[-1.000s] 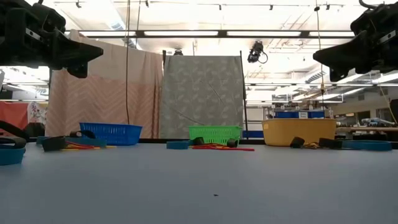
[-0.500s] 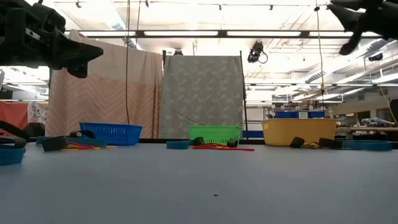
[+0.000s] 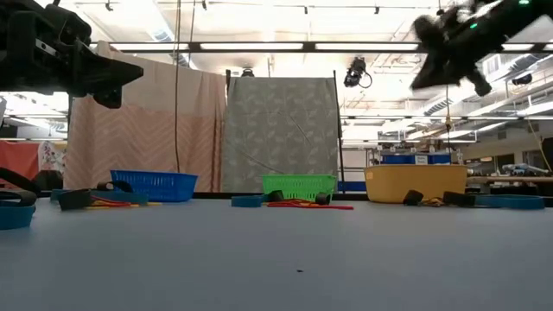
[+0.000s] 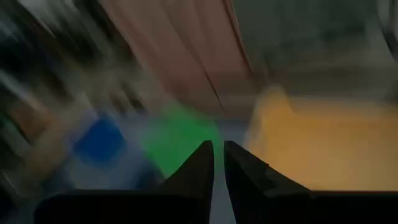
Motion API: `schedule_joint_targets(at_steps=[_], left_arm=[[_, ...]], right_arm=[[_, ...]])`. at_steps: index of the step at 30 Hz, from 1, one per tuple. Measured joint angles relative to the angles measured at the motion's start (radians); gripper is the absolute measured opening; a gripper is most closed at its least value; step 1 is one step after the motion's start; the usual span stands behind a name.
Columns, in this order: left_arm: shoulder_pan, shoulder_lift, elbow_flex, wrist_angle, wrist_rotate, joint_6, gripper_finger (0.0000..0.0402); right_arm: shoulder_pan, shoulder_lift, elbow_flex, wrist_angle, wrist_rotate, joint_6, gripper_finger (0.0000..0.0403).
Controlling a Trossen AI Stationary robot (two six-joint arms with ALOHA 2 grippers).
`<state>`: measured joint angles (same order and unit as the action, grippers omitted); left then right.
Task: Sort rubber bands into baskets
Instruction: Put the black rubber band into the yellow bin
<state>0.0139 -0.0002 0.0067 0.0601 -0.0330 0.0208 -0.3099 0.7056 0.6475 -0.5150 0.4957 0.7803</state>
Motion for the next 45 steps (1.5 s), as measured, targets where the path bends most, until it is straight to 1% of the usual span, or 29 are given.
schedule_joint_targets(at_steps=[2, 5, 7, 8, 11, 12, 15, 17, 23, 27, 30, 33, 41, 45], left_arm=[[0.0, 0.0, 0.0, 0.0, 0.0, 0.0, 0.0008], [0.0, 0.0, 0.0, 0.0, 0.0, 0.0, 0.0008], [0.0, 0.0, 0.0, 0.0, 0.0, 0.0, 0.0008], [0.0, 0.0, 0.0, 0.0, 0.0, 0.0, 0.0008], [0.0, 0.0, 0.0, 0.0, 0.0, 0.0, 0.0008], [0.0, 0.0, 0.0, 0.0, 0.0, 0.0, 0.0008], [0.0, 0.0, 0.0, 0.0, 0.0, 0.0, 0.0008], [0.0, 0.0, 0.0, 0.0, 0.0, 0.0, 0.0008], [0.0, 0.0, 0.0, 0.0, 0.0, 0.0, 0.0008], [0.0, 0.0, 0.0, 0.0, 0.0, 0.0, 0.0008], [0.0, 0.0, 0.0, 0.0, 0.0, 0.0, 0.0008], [0.0, 0.0, 0.0, 0.0, 0.0, 0.0, 0.0008], [0.0, 0.0, 0.0, 0.0, 0.0, 0.0, 0.0008], [0.0, 0.0, 0.0, 0.0, 0.0, 0.0, 0.0008]], right_arm=[[-0.06, 0.127, 0.089, -0.166, -0.174, -0.06, 0.0052], [-0.103, 0.273, 0.17, -0.259, -0.426, -0.14, 0.0052], [-0.114, 0.347, 0.19, -0.262, -0.484, -0.204, 0.0052], [-0.121, 0.382, 0.195, -0.262, -0.497, -0.191, 0.0052], [-0.169, 0.459, 0.206, -0.296, -0.499, -0.019, 0.0054], [-0.184, 0.475, 0.206, -0.318, -0.512, -0.002, 0.0056], [-0.217, 0.502, 0.206, -0.39, -0.538, -0.003, 0.0075], [-0.235, 0.504, 0.206, -0.415, -0.544, -0.014, 0.0096], [-0.261, 0.52, 0.142, -0.415, -0.546, -0.008, 0.0183], [-0.285, 0.568, 0.092, -0.369, -0.492, -0.009, 0.0233], [-0.3, 0.595, 0.091, -0.339, -0.438, -0.055, 0.0252], [-0.32, 0.623, 0.091, -0.323, -0.456, -0.09, 0.0253], [-0.336, 0.698, 0.091, -0.325, -0.493, -0.172, 0.0217], [-0.335, 0.726, 0.091, -0.331, -0.483, -0.182, 0.0203]])
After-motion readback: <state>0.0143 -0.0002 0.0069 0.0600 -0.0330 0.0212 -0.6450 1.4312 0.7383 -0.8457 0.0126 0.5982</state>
